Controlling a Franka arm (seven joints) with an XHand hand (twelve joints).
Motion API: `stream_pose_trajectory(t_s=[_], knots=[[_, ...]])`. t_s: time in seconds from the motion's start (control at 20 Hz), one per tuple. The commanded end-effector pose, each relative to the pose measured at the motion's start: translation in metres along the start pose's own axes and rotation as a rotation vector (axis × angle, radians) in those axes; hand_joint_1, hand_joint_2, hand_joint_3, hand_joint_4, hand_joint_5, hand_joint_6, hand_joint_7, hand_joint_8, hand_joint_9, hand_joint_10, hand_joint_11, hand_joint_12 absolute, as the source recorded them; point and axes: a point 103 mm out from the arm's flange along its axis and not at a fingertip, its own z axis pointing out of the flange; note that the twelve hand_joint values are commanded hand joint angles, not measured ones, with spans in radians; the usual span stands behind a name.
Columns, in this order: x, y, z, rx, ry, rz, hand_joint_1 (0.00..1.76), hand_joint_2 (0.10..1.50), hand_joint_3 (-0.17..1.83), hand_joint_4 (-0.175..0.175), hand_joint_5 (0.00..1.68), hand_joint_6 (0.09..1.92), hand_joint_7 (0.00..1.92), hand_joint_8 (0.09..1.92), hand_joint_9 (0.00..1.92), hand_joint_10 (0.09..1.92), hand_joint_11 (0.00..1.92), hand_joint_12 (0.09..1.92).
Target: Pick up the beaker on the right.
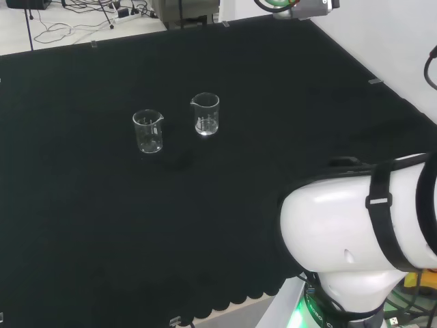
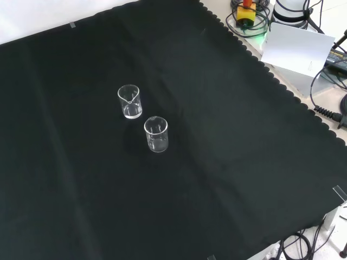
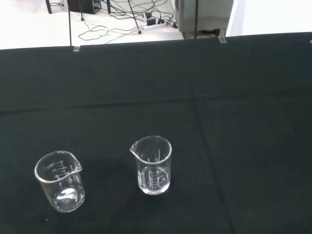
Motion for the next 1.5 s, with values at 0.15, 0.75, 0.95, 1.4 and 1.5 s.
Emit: stream_pose_trajectory(t_s=[0.15,0.75,0.95,1.4,1.5], knots=[[-0.009,0.030,0.024,0.027,0.017,0.061,0.09,1.27,0.30,-0.006,0.32,0.15,0.02,0.45,0.09,0.59,0.00,1.06],[-0.042,0.118,0.084,0.059,0.114,0.042,0.17,1.23,0.26,-0.007,0.31,0.10,0.03,0.44,0.09,0.59,0.00,1.03],[-0.056,0.144,0.111,0.070,0.152,0.037,0.24,1.19,0.24,-0.007,0.30,0.09,0.03,0.44,0.09,0.59,0.00,1.02],[-0.078,0.177,0.175,0.113,0.230,0.046,0.45,1.02,0.23,-0.004,0.31,0.09,0.08,0.47,0.19,0.63,0.00,1.32],[-0.081,0.182,0.186,0.113,0.257,0.051,0.49,0.99,0.22,-0.004,0.31,0.09,0.09,0.47,0.20,0.63,0.00,1.33]])
